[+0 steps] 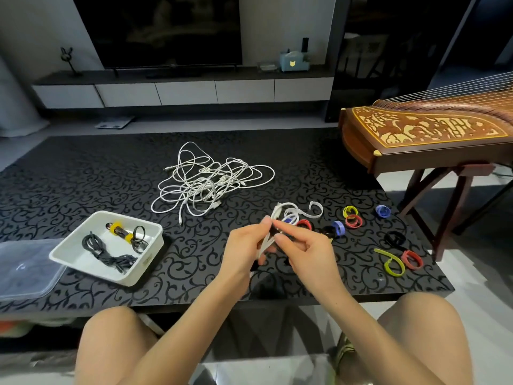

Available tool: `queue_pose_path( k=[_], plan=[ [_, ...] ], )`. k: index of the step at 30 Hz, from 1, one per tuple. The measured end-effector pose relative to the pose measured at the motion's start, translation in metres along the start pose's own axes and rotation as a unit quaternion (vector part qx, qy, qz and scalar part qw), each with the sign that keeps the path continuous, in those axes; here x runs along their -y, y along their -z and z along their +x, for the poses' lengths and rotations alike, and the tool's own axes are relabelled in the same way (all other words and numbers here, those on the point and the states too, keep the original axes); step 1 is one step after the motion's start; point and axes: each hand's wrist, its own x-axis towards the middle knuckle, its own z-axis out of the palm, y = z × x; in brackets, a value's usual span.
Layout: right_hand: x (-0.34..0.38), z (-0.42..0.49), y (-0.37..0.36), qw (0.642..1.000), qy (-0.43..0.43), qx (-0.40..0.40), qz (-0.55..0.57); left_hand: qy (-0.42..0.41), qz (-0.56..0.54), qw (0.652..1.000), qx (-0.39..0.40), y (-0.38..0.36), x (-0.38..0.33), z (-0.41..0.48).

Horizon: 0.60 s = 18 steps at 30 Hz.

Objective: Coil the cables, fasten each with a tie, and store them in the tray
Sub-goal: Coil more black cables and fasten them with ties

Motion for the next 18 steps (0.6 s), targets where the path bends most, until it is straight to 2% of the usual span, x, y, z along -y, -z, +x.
queue_pose_path(
  k=[3, 5, 7, 9, 13, 16, 17, 18],
  plan=[
    [0.000, -0.006, -0.003, 0.998, 0.041, -0.036, -0.038, -0.022, 0.014, 0.999, -0.030, 0.000, -0.002, 0.001],
    [-0.003, -0.012, 0.001, 0.997, 0.056, -0.052, -0.009, -0.028, 0.007, 0.999, -0.039, 0.000, -0.004, 0.003],
    [-0.010, -0.018, 0.011, 0.996, 0.043, -0.065, 0.035, -0.036, 0.007, 0.998, -0.055, 0.001, -0.006, 0.005],
    [-0.014, -0.020, 0.020, 0.998, 0.016, -0.052, 0.029, -0.050, 0.008, 0.997, -0.053, 0.004, -0.006, 0.006],
    [-0.018, -0.010, 0.035, 0.990, 0.007, -0.018, -0.141, -0.070, 0.038, 0.996, 0.034, 0.005, -0.006, 0.000],
    [-0.014, 0.002, 0.045, 0.968, 0.006, 0.006, -0.251, -0.085, 0.083, 0.986, 0.118, 0.008, -0.011, -0.007],
    [-0.012, 0.005, 0.048, 0.968, -0.002, 0.031, -0.248, -0.089, 0.090, 0.982, 0.139, 0.009, -0.013, -0.009],
    [-0.008, 0.007, 0.050, 0.977, -0.018, 0.067, -0.200, -0.091, 0.093, 0.980, 0.153, 0.011, -0.014, -0.011]
  ],
)
